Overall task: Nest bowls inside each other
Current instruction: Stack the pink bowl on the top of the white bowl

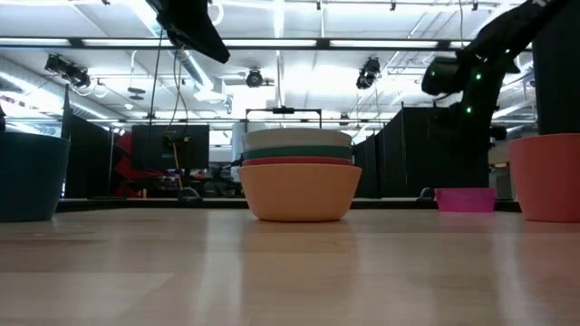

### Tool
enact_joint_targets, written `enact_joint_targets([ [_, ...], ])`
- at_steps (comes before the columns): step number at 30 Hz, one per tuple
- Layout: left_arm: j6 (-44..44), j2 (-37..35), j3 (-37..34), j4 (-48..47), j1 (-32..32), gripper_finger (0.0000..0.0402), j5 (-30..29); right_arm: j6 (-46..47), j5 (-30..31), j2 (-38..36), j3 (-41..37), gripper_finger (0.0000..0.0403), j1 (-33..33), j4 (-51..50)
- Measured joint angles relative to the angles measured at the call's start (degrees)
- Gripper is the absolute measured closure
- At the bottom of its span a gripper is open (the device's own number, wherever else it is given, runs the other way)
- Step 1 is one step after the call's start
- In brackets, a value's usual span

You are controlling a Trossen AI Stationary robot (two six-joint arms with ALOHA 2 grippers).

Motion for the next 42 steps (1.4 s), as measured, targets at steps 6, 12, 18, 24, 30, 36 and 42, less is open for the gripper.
enact_joint_targets([
  [6, 0.0, 0.02, 0.0, 0.02, -0.02, 0.0319, 0.0, -0.24, -2.04, 2.58, 0.0, 0.019, -0.32, 2.68],
  [12, -0.46, 0.04, 0.0, -0.01, -0.02, 0.0317, 0.0, -0.21, -4.04, 5.21, 0.0, 0.0198, -0.32, 4.62],
  [18, -0.73, 0.04, 0.0, -0.01, -0.02, 0.0312, 0.0, -0.2, -4.55, 8.21, 0.0, 0.0205, -0.32, 5.6],
  [24, -1.0, 0.04, 0.0, -0.02, -0.02, 0.0307, 0.0, -0.2, -5.03, 11.19, 0.0, 0.0212, -0.32, 6.55],
  [30, -1.04, 0.04, 0.0, -0.02, -0.02, 0.0313, 0.0, -0.65, -4.99, 12.39, 0.0, 0.0254, -0.32, 8.47],
  [36, -1.05, 0.04, 0.0, -0.02, -0.02, 0.032, 0.0, -1.33, -5.0, 12.39, 0.0, 0.0371, -0.32, 8.81],
  [42, -0.27, 0.04, 0.0, 0.41, -0.02, 0.0322, -0.03, -1.16, -5.0, 10.94, 0.0, 0.0395, 1.42, 8.77],
])
